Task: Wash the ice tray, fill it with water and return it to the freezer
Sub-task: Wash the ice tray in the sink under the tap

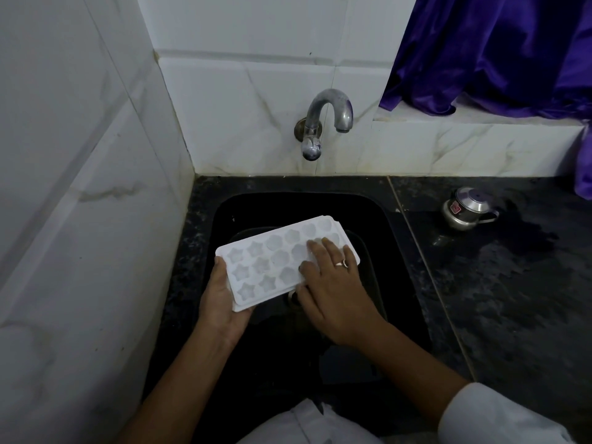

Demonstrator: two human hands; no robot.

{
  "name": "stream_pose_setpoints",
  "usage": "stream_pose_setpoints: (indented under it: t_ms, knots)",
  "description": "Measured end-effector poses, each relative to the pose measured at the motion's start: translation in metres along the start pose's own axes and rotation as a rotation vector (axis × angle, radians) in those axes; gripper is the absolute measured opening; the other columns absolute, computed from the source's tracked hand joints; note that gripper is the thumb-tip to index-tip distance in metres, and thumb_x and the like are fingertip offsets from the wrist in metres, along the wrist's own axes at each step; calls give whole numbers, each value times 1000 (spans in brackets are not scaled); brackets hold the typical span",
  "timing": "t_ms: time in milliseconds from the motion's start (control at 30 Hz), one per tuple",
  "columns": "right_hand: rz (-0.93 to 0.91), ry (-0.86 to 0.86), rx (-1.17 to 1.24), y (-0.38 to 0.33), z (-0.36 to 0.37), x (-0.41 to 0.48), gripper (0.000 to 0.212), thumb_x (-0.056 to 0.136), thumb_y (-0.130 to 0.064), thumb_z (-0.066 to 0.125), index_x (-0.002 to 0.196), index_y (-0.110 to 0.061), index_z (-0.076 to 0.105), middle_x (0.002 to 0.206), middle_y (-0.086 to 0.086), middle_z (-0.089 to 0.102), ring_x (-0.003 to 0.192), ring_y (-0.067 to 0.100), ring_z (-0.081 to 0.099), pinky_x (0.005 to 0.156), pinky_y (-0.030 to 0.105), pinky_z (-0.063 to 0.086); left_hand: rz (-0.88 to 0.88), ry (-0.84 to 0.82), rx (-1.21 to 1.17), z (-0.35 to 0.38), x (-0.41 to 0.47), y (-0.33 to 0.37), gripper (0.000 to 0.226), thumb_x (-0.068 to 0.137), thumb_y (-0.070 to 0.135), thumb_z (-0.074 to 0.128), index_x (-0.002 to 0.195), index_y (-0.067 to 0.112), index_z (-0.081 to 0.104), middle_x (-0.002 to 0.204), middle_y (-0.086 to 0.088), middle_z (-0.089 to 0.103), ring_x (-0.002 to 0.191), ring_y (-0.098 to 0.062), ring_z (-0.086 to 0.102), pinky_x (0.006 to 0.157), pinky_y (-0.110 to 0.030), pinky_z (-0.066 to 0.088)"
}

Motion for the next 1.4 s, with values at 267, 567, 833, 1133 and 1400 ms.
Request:
stream_pose_setpoints:
  t_ms: [267,567,833,1133,1400]
  knots:
    - [-9,42,85,-9,-12,-1,40,104,-43,34,135,-23,51,164,14,29,155,35,18,124,61,13,10,5,-21,0,2,0,59,110,55,33,137,12,63,129,-16,74,110,-30,75,94,-50,55]
    - [-39,-3,60,-17,-4,-1,40,105,-45,31,130,-25,55,164,14,28,156,35,15,124,62,11,-24,-26,-25,11,-3,-5,59,111,54,31,132,11,64,122,-16,77,103,-30,78,84,-48,62]
    - [-34,4,60,-11,-9,1,38,105,-44,32,128,-28,58,164,15,29,156,37,15,125,62,8,-21,-17,-35,10,-4,-6,59,110,54,32,132,10,65,123,-18,76,105,-31,77,89,-51,59]
    - [-35,-6,65,-7,-6,-1,35,105,-43,32,126,-29,56,164,13,28,156,36,14,124,63,11,-38,-17,-25,12,-6,-9,60,110,55,32,132,9,64,123,-19,76,103,-31,78,82,-48,65]
    - [-31,-6,59,-2,-5,0,35,105,-43,33,130,-32,56,163,14,29,155,37,16,124,63,10,-35,16,-22,9,-3,-8,57,111,54,33,129,11,66,122,-18,76,102,-32,78,92,-52,56]
Point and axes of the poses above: each hand's wrist, its own x-axis towards the middle knuckle, its own z-axis out of the palm, y = z × x, the point moved 7 cm from there along x, towards the middle knuckle
